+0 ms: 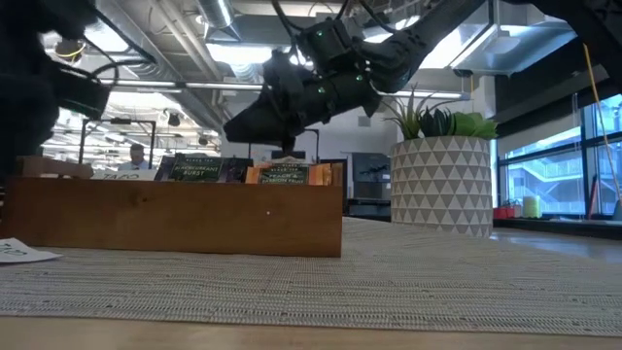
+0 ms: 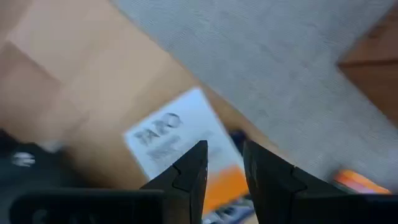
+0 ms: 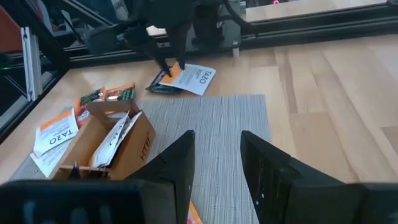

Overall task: Pick & Place Tea
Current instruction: Put the white tea bag into the left section of the wooden organizer

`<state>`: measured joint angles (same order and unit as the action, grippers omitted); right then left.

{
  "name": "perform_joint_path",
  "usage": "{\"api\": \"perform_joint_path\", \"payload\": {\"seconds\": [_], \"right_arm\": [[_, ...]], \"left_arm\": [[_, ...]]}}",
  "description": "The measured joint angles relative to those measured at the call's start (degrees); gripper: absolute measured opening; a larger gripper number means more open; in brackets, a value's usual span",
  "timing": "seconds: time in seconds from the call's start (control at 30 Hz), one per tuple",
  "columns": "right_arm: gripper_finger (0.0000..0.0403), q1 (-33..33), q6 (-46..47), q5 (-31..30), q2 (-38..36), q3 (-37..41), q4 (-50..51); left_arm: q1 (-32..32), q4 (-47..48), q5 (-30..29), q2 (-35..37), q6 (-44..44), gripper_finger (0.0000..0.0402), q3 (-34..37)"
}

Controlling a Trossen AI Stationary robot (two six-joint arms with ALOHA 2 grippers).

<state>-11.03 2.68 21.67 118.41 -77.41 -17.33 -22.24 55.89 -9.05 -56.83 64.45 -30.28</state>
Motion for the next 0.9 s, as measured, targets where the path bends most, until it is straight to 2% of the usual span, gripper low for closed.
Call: {"api": "perform_joint_path", "payload": {"seconds": [0.23,0.53,0.77,0.9], "right_arm": [[0.013,0.0,-0.05,0.0,0.0,0.0,-0.98],[0.013,0.0,-0.11,-0.02,0.0,0.0,-1.32],[0.013,0.0,-0.35,-1.1,0.0,0.0,-1.32],[0.013,0.0,-0.28,-1.52,0.0,0.0,-1.27]], "left_arm": [[-4.87,-0.25,1.67,-1.7,8.08,0.01,-0.44],[-4.11,-0.55,0.58,-9.06,11.27,0.01,-0.44],[-3.52,-3.07,-4.97,-12.08,11.32,0.0099,-0.44],[-3.1,-5.43,-5.96,-12.23,11.32,0.0099,-0.44]]}}
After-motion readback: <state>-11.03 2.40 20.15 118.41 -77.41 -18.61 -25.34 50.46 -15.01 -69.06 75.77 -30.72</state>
